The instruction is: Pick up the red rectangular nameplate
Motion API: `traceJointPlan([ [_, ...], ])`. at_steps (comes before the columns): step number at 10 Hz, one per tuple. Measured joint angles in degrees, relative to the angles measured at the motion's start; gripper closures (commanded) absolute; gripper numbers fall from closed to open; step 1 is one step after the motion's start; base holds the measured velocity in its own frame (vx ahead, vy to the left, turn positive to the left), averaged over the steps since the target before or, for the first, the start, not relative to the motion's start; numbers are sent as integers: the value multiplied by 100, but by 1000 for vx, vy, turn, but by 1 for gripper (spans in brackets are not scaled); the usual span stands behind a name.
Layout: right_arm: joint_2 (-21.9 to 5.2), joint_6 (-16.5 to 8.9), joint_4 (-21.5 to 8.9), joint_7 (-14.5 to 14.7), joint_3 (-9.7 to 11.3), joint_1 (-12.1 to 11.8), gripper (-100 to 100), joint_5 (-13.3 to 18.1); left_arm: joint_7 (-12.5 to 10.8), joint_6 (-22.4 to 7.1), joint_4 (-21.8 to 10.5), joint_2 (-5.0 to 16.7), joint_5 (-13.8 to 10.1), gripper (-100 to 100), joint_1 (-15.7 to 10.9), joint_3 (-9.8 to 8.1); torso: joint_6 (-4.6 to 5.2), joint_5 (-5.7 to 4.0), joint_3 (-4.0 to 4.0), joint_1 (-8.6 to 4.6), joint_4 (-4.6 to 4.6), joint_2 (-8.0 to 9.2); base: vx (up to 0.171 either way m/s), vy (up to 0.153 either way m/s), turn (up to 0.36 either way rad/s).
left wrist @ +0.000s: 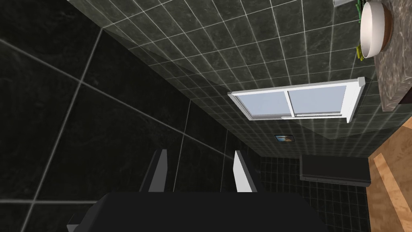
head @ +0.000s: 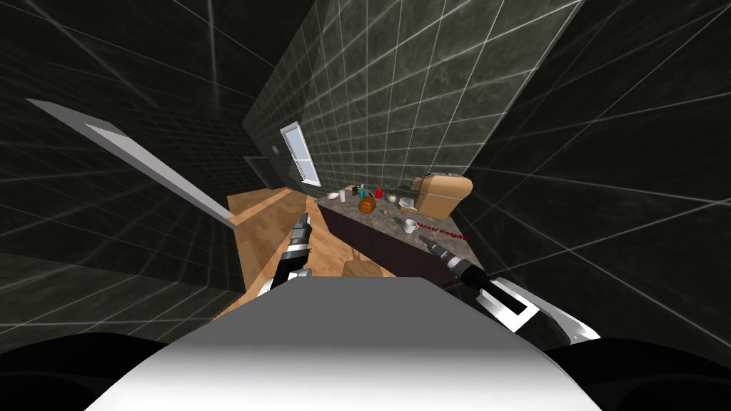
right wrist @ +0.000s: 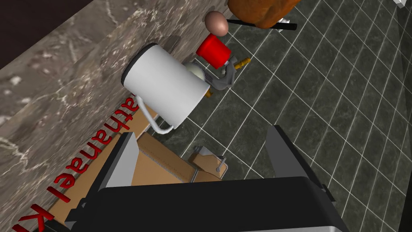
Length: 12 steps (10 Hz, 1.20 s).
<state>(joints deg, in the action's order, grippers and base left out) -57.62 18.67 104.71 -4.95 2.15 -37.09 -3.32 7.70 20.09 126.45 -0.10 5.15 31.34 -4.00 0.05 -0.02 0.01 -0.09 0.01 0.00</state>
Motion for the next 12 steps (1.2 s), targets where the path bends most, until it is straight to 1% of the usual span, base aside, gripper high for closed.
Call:
traceJointPlan([
  [1,-166,52,-232,-29,50,-18,-100,-5,0,0,0,0,0,0,-1,1,-6,0,-1,0,-1,-2,11,-7,102],
  [2,-324,27,-258,-39,51,-74,-100,-9,0,0,0,0,0,0,0,0,0,0,-1,-1,0,-2,15,-6,186],
  [3,-459,6,-467,-50,134,-68,-100,3,0,0,0,0,0,0,-1,1,-5,-1,-2,-2,-1,-4,13,-9,97],
  [4,-643,-26,-495,-79,114,-141,-100,-16,0,0,0,0,0,0,0,0,0,1,-2,-2,-1,-3,6,-7,-26],
  [5,-746,-66,-458,-89,91,-184,-100,-22,0,0,0,0,0,0,0,0,1,0,0,0,0,0,10,-4,178],
  [7,-1085,-126,-618,-135,102,-303,-100,-33,0,0,0,0,0,0,0,0,-1,0,-1,-2,0,-3,13,-15,159],
  [8,-1234,-168,-795,-155,191,-290,-100,-14,0,0,0,0,0,0,-1,0,-4,-1,-3,-6,-1,-5,12,-20,119],
  [9,-1391,-177,-864,-164,184,-365,-100,-12,0,0,0,0,0,0,0,0,0,-1,-2,-5,-1,-4,11,-19,204],
  [10,-1556,-249,-977,-203,251,-369,-100,-6,0,0,0,0,0,0,-1,0,-5,-1,-3,-6,-1,-5,11,-18,92],
  [11,-1756,-272,-1051,-246,245,-422,-100,-18,0,0,0,0,0,0,0,0,1,-1,-2,-5,-1,-4,20,-19,164],
  [12,-1906,-244,-1207,-258,232,-556,-100,-4,0,0,0,0,0,0,0,0,-2,-1,-3,-6,-1,-5,16,-23,91],
])
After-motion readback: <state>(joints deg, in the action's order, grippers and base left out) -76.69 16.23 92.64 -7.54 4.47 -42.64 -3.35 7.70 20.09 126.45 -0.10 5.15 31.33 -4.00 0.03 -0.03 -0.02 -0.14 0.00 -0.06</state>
